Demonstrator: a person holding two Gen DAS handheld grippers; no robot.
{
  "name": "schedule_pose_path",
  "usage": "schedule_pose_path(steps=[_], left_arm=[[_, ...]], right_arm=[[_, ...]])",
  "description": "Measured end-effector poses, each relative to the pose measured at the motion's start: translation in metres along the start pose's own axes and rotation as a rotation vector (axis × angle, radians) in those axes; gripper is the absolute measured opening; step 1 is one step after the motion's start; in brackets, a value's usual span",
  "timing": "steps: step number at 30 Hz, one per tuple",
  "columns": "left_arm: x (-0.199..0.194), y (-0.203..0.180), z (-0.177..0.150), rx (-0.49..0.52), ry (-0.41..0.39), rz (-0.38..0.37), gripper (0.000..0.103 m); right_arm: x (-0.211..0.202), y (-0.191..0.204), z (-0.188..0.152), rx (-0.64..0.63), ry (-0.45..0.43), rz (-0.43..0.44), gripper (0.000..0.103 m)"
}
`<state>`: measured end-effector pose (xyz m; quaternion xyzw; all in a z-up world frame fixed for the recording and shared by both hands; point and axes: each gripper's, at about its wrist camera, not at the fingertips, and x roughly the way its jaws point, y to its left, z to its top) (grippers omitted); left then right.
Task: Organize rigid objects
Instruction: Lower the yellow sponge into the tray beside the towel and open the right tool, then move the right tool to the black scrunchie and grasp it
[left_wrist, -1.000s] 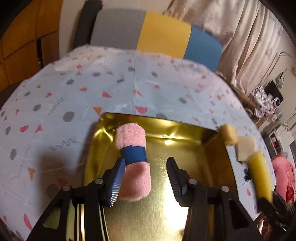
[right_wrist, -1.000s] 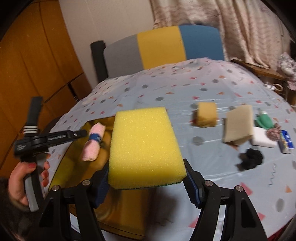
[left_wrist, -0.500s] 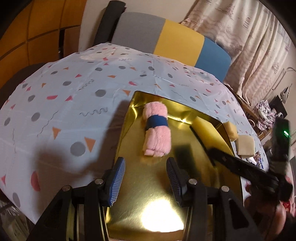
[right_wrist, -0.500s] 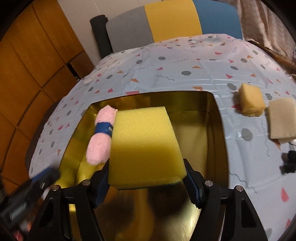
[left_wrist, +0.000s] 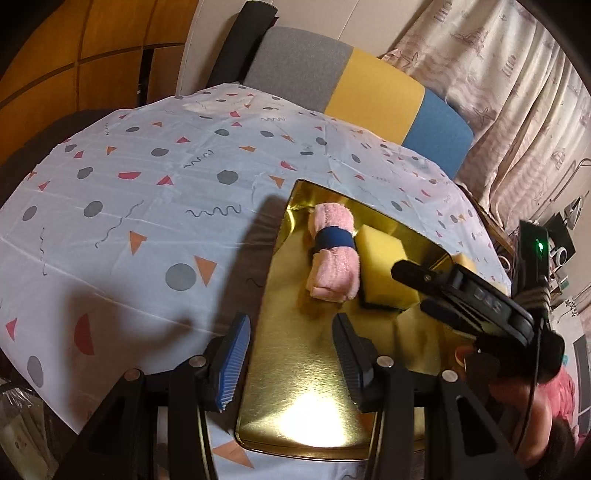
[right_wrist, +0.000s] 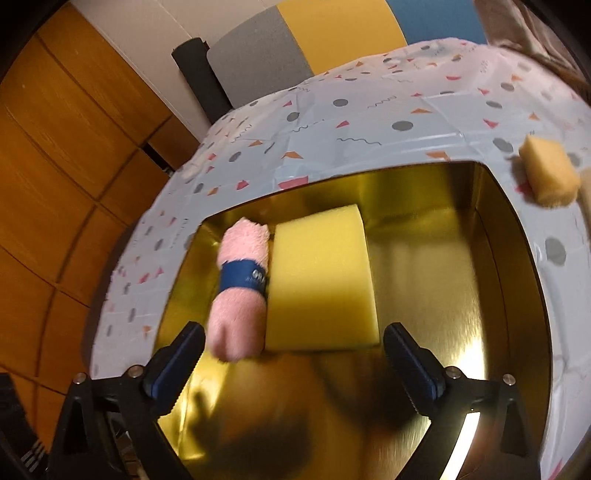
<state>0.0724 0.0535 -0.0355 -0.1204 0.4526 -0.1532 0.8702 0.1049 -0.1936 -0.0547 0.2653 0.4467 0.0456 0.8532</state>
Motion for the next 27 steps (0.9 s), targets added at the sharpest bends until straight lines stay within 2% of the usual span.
schedule_pose_path(steps=[5, 8, 12, 15, 21, 27], left_arm=[[0.0, -0.013, -0.005, 0.02, 0.009, -0.043, 0.047], [0.0, -0.023, -0.009, 0.042, 0.015, -0.061, 0.047], [0.004, -0.036, -0.017, 0.073, 0.03, -0.081, 0.047], [0.007, -0.051, -0.026, 0.102, 0.049, -0.093, 0.047], [0.009, -0.08, -0.037, 0.173, 0.079, -0.156, 0.047], [0.009, -0.115, -0.048, 0.267, 0.096, -0.169, 0.047]], right_arm=[[-0.028, -0.008, -0.009, 0.034, -0.013, 0.059, 0.099], [-0.054, -0.01, -0.013, 0.007, -0.064, 0.057, 0.099], [-0.09, -0.016, -0.022, -0.073, -0.16, -0.042, 0.102], [-0.106, -0.032, -0.028, -0.095, -0.192, -0.113, 0.102], [-0.122, -0.086, -0.042, -0.028, -0.183, -0.212, 0.102], [-0.143, -0.146, -0.067, 0.084, -0.203, -0.289, 0.102]])
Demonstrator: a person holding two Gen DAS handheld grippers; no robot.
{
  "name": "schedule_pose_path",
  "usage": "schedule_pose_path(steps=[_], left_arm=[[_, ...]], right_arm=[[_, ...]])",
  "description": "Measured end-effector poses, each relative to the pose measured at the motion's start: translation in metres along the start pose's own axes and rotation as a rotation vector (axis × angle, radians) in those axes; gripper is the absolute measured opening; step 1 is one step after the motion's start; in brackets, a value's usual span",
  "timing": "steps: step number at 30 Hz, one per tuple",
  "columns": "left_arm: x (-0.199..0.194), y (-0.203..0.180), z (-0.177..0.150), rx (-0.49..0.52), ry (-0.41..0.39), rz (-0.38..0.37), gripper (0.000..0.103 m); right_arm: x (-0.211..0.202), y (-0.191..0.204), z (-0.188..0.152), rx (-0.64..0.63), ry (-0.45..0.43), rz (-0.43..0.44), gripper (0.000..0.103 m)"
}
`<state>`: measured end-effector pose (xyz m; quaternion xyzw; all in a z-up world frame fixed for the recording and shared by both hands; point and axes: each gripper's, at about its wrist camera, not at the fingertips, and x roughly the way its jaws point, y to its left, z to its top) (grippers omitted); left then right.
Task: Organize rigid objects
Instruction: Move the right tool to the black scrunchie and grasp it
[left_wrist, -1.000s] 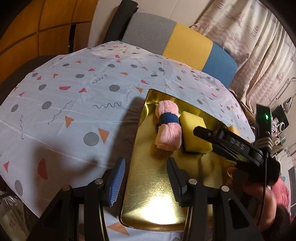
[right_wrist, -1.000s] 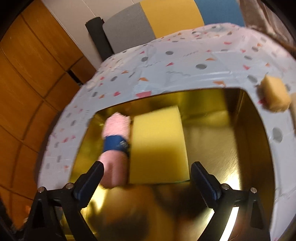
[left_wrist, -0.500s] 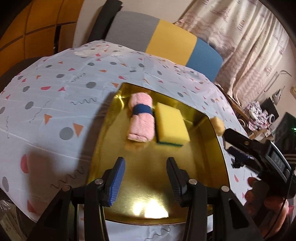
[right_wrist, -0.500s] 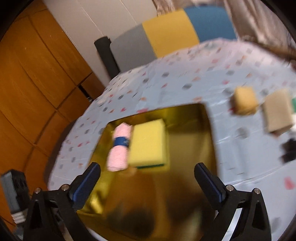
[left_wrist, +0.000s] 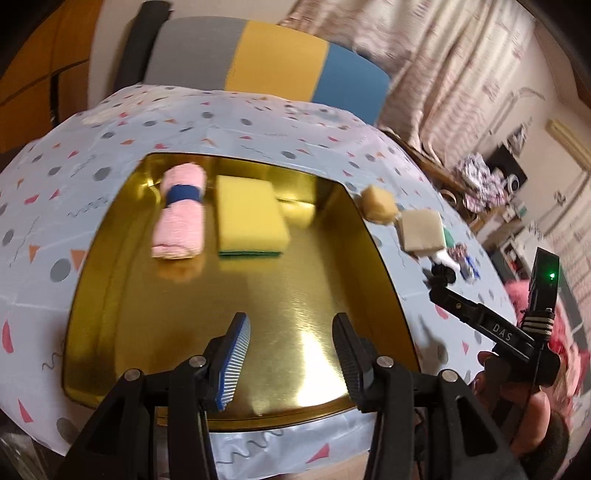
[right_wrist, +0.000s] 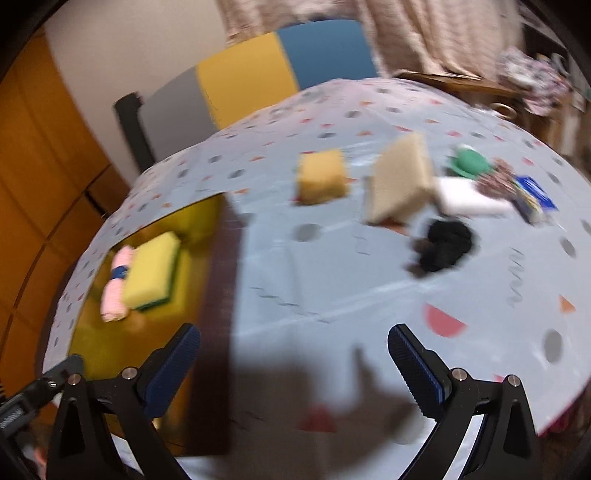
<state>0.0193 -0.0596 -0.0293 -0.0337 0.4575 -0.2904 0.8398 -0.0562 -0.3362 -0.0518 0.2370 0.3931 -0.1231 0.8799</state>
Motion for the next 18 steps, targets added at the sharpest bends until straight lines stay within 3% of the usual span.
schedule_pose_path(steps=[9, 14, 18], left_arm=[[0.014, -0.046, -0.009, 0.1, 0.041, -0.06, 0.047], [0.018, -0.068, -0.015, 0.126, 0.067, -0.101, 0.047], [0.016, -0.078, -0.016, 0.144, 0.067, -0.102, 0.047]], right_arm=[[-0.014, -0.082, -0.011, 0.101, -0.057, -0.161, 0.102], [-0.01, -0.102, 0.011, 0.046, -0.112, -0.216, 0.099], [0.001, -0.111, 0.035, 0.014, -0.14, -0.209, 0.096]])
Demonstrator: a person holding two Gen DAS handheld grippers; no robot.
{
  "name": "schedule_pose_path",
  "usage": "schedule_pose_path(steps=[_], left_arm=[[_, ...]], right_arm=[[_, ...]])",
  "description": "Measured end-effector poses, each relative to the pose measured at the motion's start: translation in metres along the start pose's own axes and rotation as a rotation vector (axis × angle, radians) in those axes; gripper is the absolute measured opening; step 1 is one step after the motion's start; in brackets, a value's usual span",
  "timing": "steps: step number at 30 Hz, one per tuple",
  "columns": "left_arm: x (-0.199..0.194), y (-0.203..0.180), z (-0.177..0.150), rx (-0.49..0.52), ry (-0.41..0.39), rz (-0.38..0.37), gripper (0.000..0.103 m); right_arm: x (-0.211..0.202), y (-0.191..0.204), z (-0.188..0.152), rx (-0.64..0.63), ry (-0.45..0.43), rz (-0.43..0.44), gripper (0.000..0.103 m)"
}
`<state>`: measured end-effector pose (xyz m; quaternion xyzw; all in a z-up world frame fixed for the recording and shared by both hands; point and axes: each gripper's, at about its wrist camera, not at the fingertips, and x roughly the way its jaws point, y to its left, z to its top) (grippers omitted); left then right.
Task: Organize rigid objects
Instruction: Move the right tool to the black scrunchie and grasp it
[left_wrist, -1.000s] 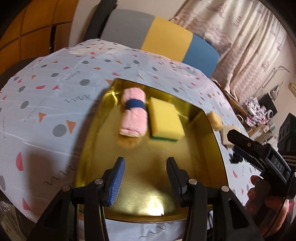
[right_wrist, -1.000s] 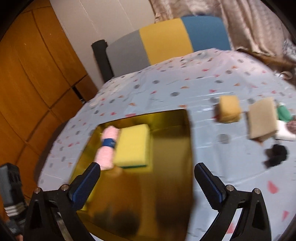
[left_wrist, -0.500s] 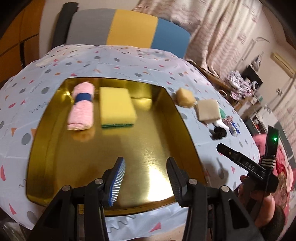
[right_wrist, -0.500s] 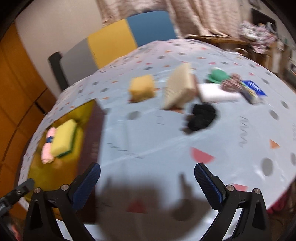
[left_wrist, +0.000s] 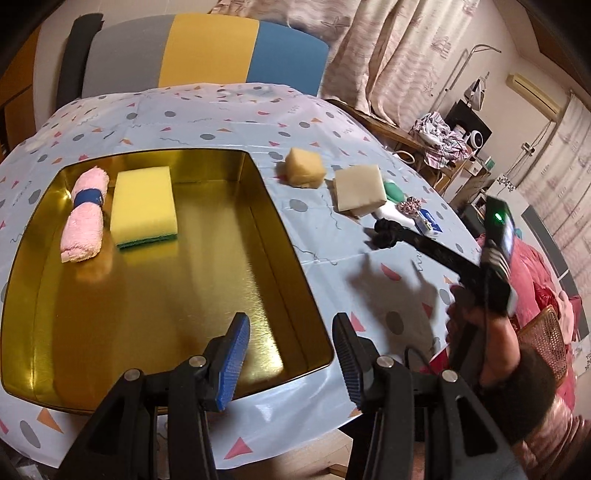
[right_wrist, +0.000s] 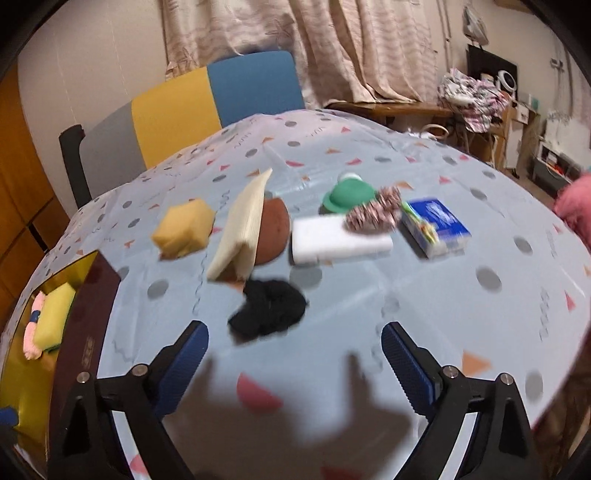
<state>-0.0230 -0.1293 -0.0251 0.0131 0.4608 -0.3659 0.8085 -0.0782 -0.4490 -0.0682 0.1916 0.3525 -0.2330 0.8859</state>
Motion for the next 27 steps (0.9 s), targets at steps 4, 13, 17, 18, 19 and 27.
schedule_pose_path(steps=[4, 13, 17, 18, 19, 27], left_arm=[[-0.002, -0.004, 0.002, 0.006, -0.003, 0.014, 0.047], [0.005, -0.023, 0.016, 0.033, 0.01, 0.026, 0.047], [0.012, -0.044, 0.028, 0.065, 0.015, 0.006, 0.047], [0.016, -0.05, 0.032, 0.076, 0.018, 0.004, 0.047], [0.021, -0.056, 0.037, 0.083, 0.022, 0.004, 0.047], [0.074, -0.1, 0.089, 0.089, 0.062, 0.023, 0.048]], right_arm=[[0.019, 0.005, 0.013, -0.076, 0.006, 0.058, 0.092], [0.056, 0.01, 0.003, -0.158, 0.108, 0.089, 0.045], [0.05, 0.004, -0.002, -0.143, 0.062, 0.109, 0.037], [0.048, -0.003, -0.002, -0.108, 0.044, 0.111, 0.037], [0.047, -0.007, -0.002, -0.084, 0.034, 0.112, 0.037], [0.041, -0.039, -0.004, 0.096, -0.042, 0.118, 0.031]])
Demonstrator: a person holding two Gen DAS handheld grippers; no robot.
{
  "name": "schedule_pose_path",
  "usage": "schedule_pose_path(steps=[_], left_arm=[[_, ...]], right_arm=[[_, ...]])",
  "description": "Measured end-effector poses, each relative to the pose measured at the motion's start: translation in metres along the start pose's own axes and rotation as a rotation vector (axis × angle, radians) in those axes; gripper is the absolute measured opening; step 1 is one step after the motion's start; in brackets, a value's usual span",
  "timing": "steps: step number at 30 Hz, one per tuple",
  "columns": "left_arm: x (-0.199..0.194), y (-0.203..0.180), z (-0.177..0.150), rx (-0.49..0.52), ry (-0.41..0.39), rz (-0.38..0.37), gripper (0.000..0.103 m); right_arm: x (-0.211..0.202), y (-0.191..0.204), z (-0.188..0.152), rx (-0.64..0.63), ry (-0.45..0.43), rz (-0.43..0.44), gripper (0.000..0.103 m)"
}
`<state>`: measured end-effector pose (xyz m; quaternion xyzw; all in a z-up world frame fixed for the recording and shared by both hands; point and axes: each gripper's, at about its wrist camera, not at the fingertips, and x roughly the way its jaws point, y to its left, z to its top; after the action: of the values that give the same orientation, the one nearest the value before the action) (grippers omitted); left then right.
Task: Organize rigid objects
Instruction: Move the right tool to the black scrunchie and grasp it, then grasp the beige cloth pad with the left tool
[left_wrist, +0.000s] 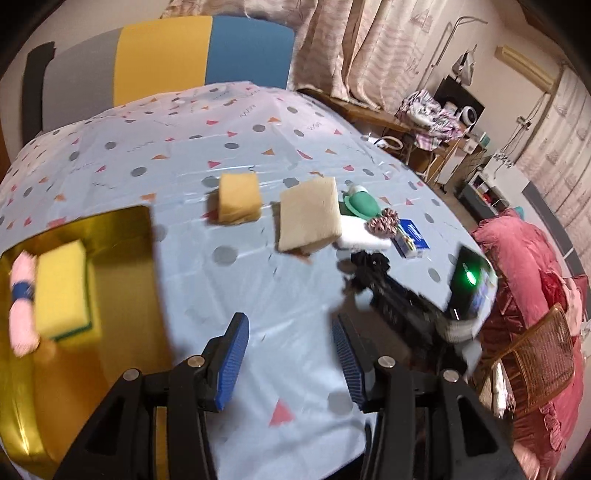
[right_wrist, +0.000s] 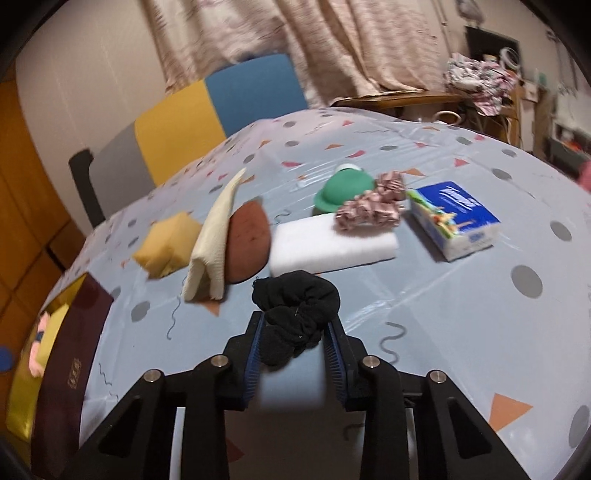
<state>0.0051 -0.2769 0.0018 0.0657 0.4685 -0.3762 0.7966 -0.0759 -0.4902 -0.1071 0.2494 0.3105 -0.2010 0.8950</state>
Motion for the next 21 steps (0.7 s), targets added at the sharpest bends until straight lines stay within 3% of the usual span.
schedule_pose_path(steps=[8, 12, 21], left_arm=[[0.085, -0.03, 0.054, -0.003, 0.067, 0.058, 0.049], [0.117, -0.047, 0.07, 0.039, 0.062, 0.09, 0.068], [0.166, -0.053, 0.092, 0.118, 0.051, 0.214, 0.066]], right_arm=[[-0.001, -0.019, -0.002, 0.101, -0.022, 0.03, 0.026], [0.0, -0.02, -0.003, 0.104, -0.023, 0.042, 0.026], [0.003, -0.024, -0.004, 0.123, -0.024, 0.068, 0.026]])
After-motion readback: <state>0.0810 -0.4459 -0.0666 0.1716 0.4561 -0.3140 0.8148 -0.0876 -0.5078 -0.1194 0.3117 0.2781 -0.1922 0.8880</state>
